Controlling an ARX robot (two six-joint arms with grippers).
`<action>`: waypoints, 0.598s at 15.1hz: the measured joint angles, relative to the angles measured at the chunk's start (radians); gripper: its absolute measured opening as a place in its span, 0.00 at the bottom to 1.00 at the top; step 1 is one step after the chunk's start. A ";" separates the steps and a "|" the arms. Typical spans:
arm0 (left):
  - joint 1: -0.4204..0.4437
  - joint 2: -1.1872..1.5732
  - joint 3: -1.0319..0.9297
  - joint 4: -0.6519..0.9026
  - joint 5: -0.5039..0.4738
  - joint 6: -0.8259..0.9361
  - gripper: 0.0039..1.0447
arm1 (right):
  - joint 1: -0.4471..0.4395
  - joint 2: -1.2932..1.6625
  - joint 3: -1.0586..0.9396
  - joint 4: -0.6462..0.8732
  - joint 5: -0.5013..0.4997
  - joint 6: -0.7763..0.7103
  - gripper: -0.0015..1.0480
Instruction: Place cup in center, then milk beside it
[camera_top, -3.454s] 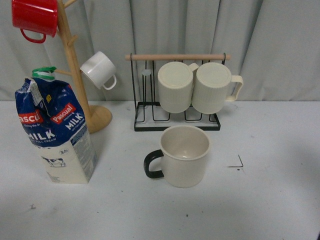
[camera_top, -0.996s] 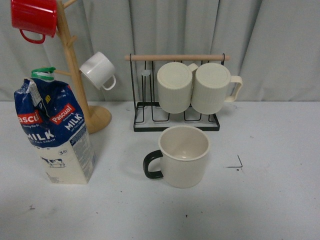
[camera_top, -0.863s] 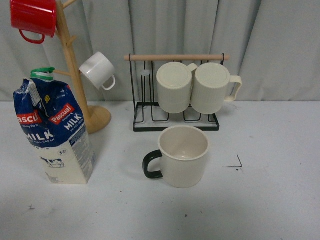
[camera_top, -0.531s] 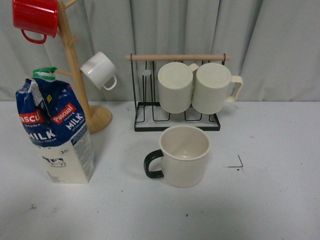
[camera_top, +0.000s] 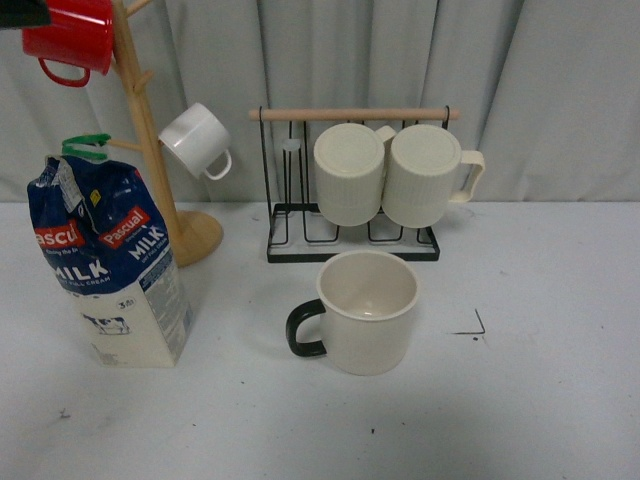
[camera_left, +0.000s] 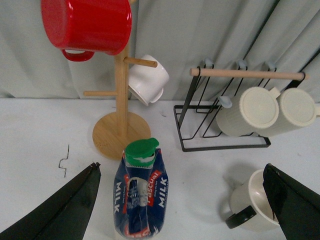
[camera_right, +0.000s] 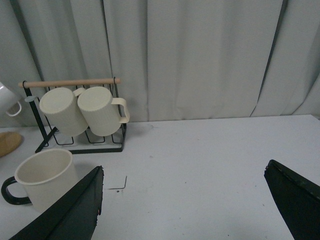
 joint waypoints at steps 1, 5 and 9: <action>0.017 0.073 0.037 -0.004 0.020 0.018 0.94 | 0.000 0.000 0.000 0.000 0.000 0.000 0.94; 0.093 0.282 0.125 -0.014 0.030 0.087 0.94 | 0.000 0.000 0.000 0.000 0.000 0.000 0.94; 0.092 0.371 0.174 -0.039 0.044 0.097 0.94 | 0.000 0.000 0.000 0.000 0.000 0.000 0.94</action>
